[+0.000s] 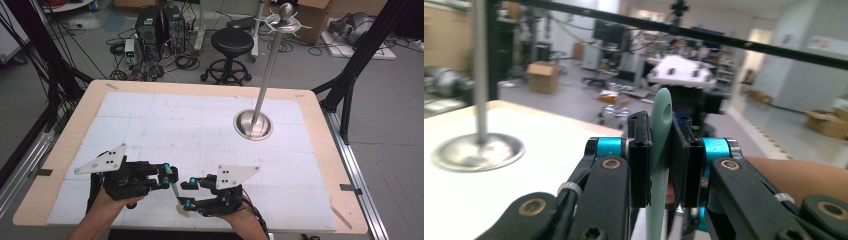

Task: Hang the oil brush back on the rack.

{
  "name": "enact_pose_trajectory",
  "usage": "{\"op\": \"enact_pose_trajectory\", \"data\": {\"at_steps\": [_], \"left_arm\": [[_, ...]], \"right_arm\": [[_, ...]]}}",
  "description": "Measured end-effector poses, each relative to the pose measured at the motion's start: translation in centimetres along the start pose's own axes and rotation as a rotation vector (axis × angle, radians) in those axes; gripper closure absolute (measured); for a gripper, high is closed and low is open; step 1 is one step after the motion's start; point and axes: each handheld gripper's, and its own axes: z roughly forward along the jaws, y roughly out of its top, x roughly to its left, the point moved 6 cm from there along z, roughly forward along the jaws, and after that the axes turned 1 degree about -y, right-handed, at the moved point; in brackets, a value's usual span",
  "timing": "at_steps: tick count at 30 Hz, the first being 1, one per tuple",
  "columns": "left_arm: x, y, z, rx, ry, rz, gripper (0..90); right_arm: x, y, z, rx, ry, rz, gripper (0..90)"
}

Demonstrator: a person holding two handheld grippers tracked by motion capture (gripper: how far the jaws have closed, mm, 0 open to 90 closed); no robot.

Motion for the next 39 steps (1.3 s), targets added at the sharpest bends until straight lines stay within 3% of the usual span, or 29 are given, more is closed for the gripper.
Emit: {"op": "enact_pose_trajectory", "data": {"at_steps": [4, 7, 11, 15, 18, 21, 23, 31, 33, 35, 37, 39], "left_arm": [[0.3, 0.0, 0.2, 0.005, 0.06, 0.004, 80.7], [0.3, 0.0, 0.3, 0.01, 0.077, 0.012, 81.3], [0.2, 0.1, 0.6, 0.007, 0.073, 0.012, 81.9], [0.1, 0.1, 0.8, 0.005, 0.055, 0.007, 82.2], [-0.1, 0.2, 0.8, -0.012, 0.031, 0.004, 80.6], [0.2, 0.6, 0.4, -0.034, 0.029, -0.022, 58.4], [0.5, 0.7, -0.2, -0.04, 0.045, -0.009, 49.8], [2.0, 0.2, -3.3, -0.071, 0.131, 0.012, 37.8], [2.5, -0.3, -4.0, -0.067, 0.164, 0.009, 34.0], [3.1, -1.0, -4.6, -0.048, 0.199, -0.024, 28.0], [3.7, -1.7, -5.0, -0.021, 0.255, -0.027, 20.0], [4.0, -2.1, -5.5, -0.026, 0.263, -0.029, 17.7]], "right_arm": [[-0.1, 0.1, 0.1, 0.008, -0.058, -0.01, 62.8], [-0.2, 0.2, 0.4, 0.015, -0.073, -0.016, 66.3], [-0.6, 0.1, 0.6, 0.025, -0.088, -0.011, 73.1], [-0.6, 0.1, 0.6, 0.029, -0.071, -0.014, 82.2], [-0.6, 0.1, 0.4, 0.01, -0.035, 0.0, 83.2], [-0.8, 0.0, 0.1, 0.005, -0.027, 0.015, 83.5], [-1.0, -0.1, -0.1, 0.004, -0.032, 0.016, 83.7], [-2.2, 0.4, -1.7, -0.031, -0.083, 0.05, 84.0], [-2.7, 0.6, -2.4, -0.048, -0.104, 0.06, 84.0], [-3.1, 0.8, -3.0, -0.062, -0.125, 0.072, 84.0], [-3.6, 1.1, -3.5, -0.077, -0.137, 0.08, 84.0], [-3.8, 1.3, -4.0, -0.087, -0.152, 0.078, 84.0]]}}
